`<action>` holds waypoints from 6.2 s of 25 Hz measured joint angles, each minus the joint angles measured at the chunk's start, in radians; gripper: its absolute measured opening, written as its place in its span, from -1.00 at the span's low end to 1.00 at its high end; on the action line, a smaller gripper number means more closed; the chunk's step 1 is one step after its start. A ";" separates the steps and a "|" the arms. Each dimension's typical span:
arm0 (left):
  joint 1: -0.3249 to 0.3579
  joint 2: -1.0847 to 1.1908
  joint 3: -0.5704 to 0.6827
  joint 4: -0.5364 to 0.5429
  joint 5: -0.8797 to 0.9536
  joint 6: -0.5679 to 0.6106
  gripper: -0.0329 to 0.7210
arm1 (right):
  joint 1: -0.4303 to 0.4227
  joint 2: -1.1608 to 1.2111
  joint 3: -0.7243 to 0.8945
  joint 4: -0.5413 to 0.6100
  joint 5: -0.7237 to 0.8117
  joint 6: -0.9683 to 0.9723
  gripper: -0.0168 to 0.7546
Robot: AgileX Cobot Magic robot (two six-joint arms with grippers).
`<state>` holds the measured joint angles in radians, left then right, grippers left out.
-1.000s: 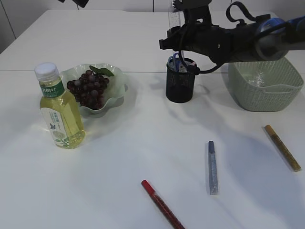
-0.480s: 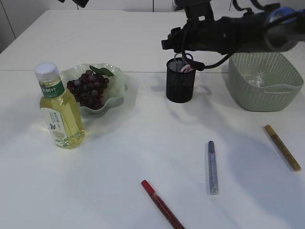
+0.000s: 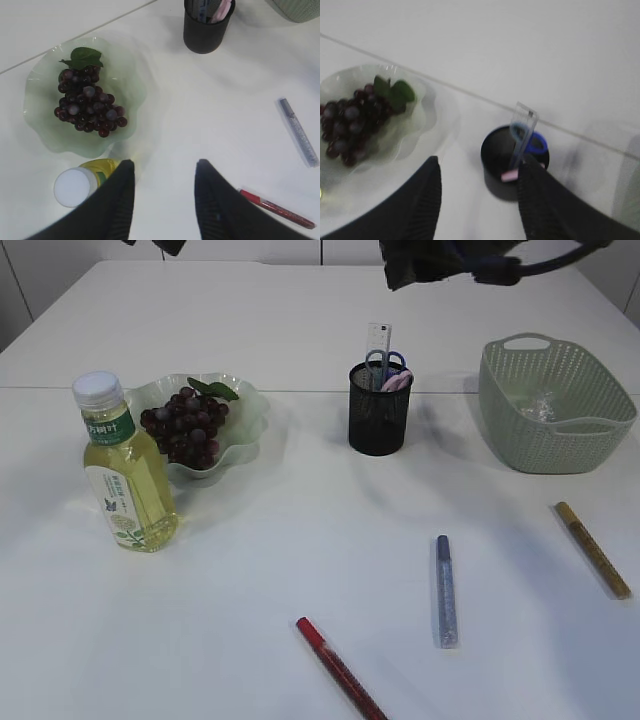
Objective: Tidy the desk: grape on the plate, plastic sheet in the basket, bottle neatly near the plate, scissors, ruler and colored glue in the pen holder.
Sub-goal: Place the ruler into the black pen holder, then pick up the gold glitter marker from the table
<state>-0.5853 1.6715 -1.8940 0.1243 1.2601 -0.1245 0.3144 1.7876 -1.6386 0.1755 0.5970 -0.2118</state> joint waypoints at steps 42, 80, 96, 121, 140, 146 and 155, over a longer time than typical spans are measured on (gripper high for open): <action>0.000 0.013 0.000 -0.097 0.000 0.000 -0.12 | -0.255 0.097 0.306 -0.348 0.620 0.335 -0.12; 0.000 0.049 0.000 -0.117 0.000 0.000 -0.12 | -0.398 0.319 0.095 -0.137 0.560 0.027 -0.09; 0.000 0.049 0.000 -0.084 0.000 0.000 -0.12 | -0.388 0.384 0.095 -0.156 0.558 0.026 -0.09; 0.000 0.049 0.000 -0.078 0.000 0.000 -0.12 | -0.388 0.407 0.094 -0.160 0.565 0.026 -0.17; 0.000 0.049 0.000 -0.078 0.000 0.000 -0.12 | -0.388 0.351 0.094 -0.141 0.597 0.048 -0.57; 0.000 0.049 0.000 -0.078 0.000 0.000 -0.12 | -0.388 0.310 0.094 -0.103 0.600 0.052 -0.57; 0.000 0.049 0.000 -0.078 0.000 0.000 -0.12 | -0.388 0.205 0.232 -0.038 0.602 0.050 -0.57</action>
<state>-0.5853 1.7205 -1.8940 0.0461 1.2601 -0.1245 -0.0736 1.9929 -1.4064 0.1377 1.1991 -0.1620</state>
